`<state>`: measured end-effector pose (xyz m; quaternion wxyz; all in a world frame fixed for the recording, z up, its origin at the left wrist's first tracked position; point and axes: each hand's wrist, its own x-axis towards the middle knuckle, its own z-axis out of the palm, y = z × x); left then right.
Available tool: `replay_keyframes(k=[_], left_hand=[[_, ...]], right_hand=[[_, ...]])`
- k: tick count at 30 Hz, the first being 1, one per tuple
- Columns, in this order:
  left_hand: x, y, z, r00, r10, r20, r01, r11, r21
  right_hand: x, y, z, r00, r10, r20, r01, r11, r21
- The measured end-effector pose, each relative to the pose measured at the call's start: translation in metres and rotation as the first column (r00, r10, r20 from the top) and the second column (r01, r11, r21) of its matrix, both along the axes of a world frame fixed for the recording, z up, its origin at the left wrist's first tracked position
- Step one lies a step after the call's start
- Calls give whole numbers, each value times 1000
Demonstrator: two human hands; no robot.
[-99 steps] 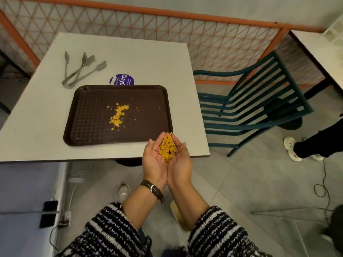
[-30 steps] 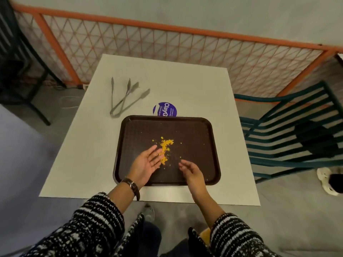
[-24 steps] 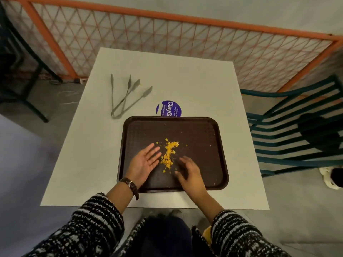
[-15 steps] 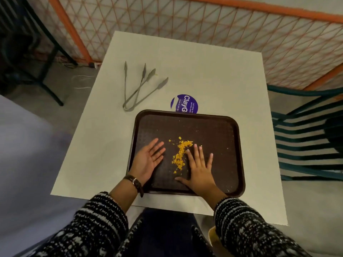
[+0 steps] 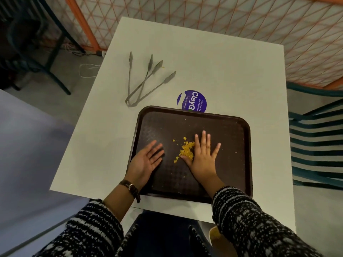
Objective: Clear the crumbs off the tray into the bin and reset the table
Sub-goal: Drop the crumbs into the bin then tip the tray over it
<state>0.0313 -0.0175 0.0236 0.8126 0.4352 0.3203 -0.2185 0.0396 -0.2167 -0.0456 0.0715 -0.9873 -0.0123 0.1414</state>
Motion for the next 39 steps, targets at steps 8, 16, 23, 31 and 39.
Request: replay_keyframes(k=[8, 16, 23, 31, 39], left_hand=[[6, -29, -21, 846, -521, 113, 321, 668, 671], [42, -58, -68, 452, -888, -90, 262, 35, 964], [26, -78, -73, 162, -987, -26, 263, 18, 965], [-1, -53, -57, 499, -848, 180, 373, 398, 838], [-11, -20, -63, 514, -846, 142, 326, 345, 880]], right_hand=[[-32, -22, 2, 973, -225, 55, 202, 939, 279], [-63, -48, 6, 972, -233, 6, 215, 906, 366], [-69, -59, -2, 968, -251, 0, 230, 890, 394], [-36, -43, -6, 981, -196, 2, 176, 882, 437], [-25, -7, 2, 999, 9, -42, 19, 780, 626]])
